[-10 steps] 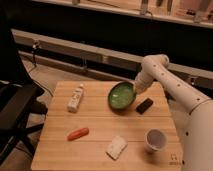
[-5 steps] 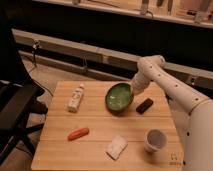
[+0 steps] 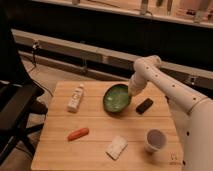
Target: Drag the ceramic bowl in a circle
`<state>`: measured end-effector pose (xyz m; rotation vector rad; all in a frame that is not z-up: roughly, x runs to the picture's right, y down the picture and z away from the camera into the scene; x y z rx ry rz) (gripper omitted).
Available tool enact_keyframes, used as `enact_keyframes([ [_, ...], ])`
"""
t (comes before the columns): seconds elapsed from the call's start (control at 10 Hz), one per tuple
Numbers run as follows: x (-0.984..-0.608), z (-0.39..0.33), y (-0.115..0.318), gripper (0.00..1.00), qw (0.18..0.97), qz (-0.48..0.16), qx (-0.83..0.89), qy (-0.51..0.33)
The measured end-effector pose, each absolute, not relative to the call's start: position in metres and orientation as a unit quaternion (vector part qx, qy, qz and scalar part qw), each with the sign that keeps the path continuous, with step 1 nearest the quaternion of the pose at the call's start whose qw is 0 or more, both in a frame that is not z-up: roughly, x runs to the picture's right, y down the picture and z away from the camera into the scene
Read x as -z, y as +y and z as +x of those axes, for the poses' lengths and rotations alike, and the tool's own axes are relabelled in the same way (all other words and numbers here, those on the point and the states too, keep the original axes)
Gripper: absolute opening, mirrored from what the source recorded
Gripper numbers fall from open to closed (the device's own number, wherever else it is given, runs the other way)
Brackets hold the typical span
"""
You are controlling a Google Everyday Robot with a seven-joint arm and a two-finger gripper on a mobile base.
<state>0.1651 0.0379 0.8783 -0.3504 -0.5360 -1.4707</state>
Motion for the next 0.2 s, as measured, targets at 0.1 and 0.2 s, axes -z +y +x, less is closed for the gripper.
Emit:
enact_keyframes([
  [0.1,-0.8778,0.1649,0.0389,0.0,0.693,-0.158,0.661,-0.239],
  [0.2,-0.877,0.169,0.0396,0.0,0.689,-0.157,0.666,-0.24],
])
